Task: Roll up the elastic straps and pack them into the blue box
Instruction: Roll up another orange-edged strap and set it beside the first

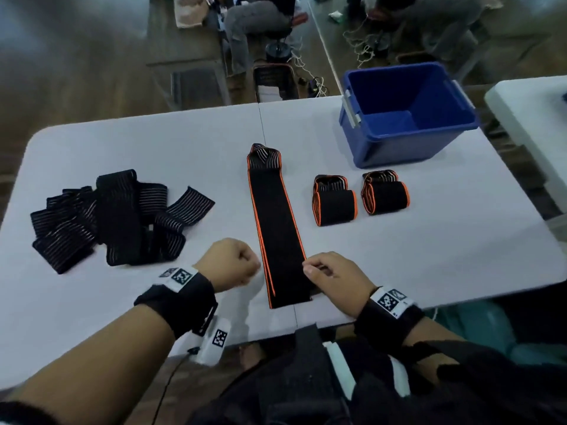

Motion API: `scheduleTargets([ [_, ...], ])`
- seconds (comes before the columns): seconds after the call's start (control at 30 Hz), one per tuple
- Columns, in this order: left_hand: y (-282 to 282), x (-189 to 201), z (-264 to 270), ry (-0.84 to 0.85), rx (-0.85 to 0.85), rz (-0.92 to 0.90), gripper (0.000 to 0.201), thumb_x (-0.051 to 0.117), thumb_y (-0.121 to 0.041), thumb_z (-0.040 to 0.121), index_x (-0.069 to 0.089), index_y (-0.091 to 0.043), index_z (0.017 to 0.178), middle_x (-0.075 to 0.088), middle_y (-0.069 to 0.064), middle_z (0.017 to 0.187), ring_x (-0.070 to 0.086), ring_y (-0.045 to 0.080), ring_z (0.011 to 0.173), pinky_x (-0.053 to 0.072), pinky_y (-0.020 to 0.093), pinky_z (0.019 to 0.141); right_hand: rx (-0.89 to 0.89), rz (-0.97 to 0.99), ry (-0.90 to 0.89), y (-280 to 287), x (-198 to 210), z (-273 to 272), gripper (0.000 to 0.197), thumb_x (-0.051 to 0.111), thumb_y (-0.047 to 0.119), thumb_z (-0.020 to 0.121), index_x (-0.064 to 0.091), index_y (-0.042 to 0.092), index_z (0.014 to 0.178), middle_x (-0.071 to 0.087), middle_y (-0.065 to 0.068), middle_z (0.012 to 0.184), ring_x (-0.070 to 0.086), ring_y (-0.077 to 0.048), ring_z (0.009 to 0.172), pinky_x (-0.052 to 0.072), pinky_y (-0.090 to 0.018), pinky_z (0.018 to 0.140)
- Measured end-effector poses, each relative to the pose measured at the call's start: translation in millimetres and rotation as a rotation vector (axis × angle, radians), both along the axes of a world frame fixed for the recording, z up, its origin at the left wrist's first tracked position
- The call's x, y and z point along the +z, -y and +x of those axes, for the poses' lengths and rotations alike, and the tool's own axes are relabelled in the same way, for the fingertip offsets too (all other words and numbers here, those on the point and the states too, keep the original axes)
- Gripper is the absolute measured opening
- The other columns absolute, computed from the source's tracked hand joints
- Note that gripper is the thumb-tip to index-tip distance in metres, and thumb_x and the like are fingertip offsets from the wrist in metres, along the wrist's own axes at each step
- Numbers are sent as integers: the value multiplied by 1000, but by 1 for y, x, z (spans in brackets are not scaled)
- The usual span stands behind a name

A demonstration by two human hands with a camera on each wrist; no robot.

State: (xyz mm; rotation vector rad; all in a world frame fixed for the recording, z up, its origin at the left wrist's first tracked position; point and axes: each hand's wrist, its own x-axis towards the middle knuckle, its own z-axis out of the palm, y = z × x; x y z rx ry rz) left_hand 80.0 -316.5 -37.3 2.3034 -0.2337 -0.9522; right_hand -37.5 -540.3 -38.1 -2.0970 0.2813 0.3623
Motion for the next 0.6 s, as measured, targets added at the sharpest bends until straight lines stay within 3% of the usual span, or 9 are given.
scheduleTargets([
  [0.1, -2, -9, -29, -45, 119, -61, 11, 67, -14, 88, 75, -12, 81, 75, 6, 68, 74, 20, 65, 63, 34, 66, -34, 44, 1, 7, -17, 1, 11, 57, 35, 97, 67, 36, 99, 66, 14, 93, 62, 0, 86, 48, -20, 79],
  [0.2, 0, -13, -45, -59, 286, -130, 9, 68, -7, 87, 74, -12, 83, 76, 10, 74, 75, 24, 72, 63, 34, 68, -51, 108, -8, 10, -26, 3, 12, 57, 31, 97, 69, 32, 96, 65, 14, 83, 59, 0, 72, 45, -20, 71],
  [0.37, 1, -16, -60, -2, 359, -180, 19, 61, -1, 85, 71, -17, 89, 77, 4, 79, 75, 17, 74, 61, 30, 70, 30, 123, -9, 10, -27, 8, 12, 57, 29, 98, 69, 29, 97, 62, 14, 78, 57, 2, 66, 43, -18, 68],
  [0.43, -2, -18, -64, 19, 336, -175, 27, 64, -1, 80, 68, -21, 98, 77, -3, 80, 73, 11, 77, 59, 30, 77, 51, 122, -33, 12, -29, 9, 14, 56, 25, 97, 68, 32, 100, 62, 14, 83, 56, 0, 70, 44, -22, 72],
  [0.5, -4, -19, -69, 102, 290, -139, 40, 66, -1, 77, 65, -29, 106, 73, -10, 88, 67, 2, 75, 53, 17, 76, 51, 139, -49, 13, -30, 9, 30, 54, 12, 92, 65, 39, 100, 64, 13, 96, 58, -3, 80, 46, -26, 78],
  [0.53, -4, -19, -72, 179, 245, -119, 43, 67, -2, 77, 65, -33, 108, 69, -13, 93, 63, -2, 75, 47, 9, 74, 76, 116, -33, 15, -29, 8, 40, 52, 4, 88, 63, 41, 100, 62, 12, 102, 59, -4, 86, 47, -25, 81],
  [0.6, -4, -18, -78, 316, 123, -81, 41, 72, -10, 81, 64, -36, 112, 62, -18, 102, 58, -4, 80, 40, 5, 75, 201, 7, 25, 16, -21, 7, 48, 53, -5, 79, 61, 34, 106, 56, 9, 108, 57, -5, 96, 45, -15, 82],
])
